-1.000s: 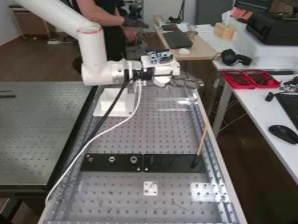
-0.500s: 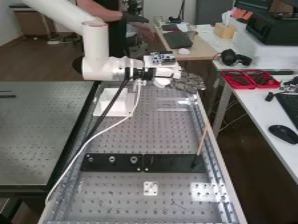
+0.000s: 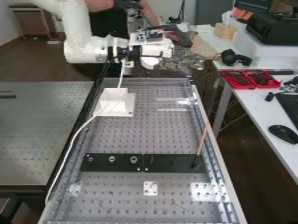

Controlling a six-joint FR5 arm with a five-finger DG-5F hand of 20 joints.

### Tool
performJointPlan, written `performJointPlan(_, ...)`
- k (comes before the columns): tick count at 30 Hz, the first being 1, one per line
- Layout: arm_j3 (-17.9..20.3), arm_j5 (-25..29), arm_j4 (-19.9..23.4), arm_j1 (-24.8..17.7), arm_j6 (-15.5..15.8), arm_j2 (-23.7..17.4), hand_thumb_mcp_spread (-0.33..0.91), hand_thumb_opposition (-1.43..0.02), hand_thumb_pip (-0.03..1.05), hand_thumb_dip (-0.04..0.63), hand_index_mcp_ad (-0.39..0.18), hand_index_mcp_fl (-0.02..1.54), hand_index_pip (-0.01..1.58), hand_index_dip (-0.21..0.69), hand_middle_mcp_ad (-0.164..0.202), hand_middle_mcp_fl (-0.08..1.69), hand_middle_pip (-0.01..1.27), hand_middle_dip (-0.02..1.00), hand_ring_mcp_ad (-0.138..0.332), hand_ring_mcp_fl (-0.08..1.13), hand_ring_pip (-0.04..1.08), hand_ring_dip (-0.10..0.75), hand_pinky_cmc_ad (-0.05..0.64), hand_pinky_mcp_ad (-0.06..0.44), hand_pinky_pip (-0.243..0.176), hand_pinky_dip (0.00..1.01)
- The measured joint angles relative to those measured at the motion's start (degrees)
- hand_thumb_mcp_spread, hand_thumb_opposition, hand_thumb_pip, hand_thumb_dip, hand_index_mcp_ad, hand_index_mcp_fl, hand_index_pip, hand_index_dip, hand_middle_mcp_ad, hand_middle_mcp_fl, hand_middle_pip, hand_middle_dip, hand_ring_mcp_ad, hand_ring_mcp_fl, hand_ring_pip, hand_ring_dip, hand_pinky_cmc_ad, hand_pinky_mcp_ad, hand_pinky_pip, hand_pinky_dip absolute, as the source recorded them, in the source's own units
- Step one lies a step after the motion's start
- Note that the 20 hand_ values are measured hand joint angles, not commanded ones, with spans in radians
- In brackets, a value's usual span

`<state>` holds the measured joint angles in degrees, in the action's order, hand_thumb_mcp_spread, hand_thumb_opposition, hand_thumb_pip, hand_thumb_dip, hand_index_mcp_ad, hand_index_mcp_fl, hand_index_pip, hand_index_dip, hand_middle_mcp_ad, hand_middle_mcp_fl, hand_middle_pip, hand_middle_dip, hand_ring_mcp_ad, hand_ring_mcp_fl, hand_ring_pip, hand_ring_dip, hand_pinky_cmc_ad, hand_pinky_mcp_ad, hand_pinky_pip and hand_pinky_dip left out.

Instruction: Grab the drill bit and place it in the clear container

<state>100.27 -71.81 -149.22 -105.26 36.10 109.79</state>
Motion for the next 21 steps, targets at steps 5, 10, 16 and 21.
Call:
performJointPlan(5, 1.2, 3.5, -0.1, -1.0, 0.3, -2.7, 0.21, -0.70, 0.61, 0.152, -0.065, 0.01, 0.45, 0.316, 0.089, -0.02, 0.11, 0.21, 0.222, 0.00, 0.08, 0.059, 0.344, 0.168, -0.099, 0.48)
performJointPlan(10, 0.4, 2.8, -3.1, -0.9, 0.6, -3.2, 0.21, -0.70, 0.62, 0.150, -0.063, 0.02, 0.44, 0.330, 0.089, -0.03, 0.12, 0.21, 0.223, 0.00, 0.08, 0.059, 0.347, 0.168, -0.103, 0.48)
performJointPlan(16, -0.7, 0.6, -5.0, -0.1, 1.3, -3.6, 0.21, -0.70, 0.62, 0.150, -0.061, 0.01, 0.41, 0.332, 0.089, -0.03, 0.12, 0.21, 0.227, 0.00, 0.08, 0.059, 0.347, 0.168, -0.103, 0.49)
performJointPlan(21, -1.1, -0.2, -6.5, 0.7, 1.5, -4.8, 0.21, -0.69, 0.62, 0.150, -0.056, 0.02, 0.40, 0.339, 0.093, -0.03, 0.12, 0.21, 0.227, 0.00, 0.08, 0.059, 0.347, 0.168, -0.103, 0.49)
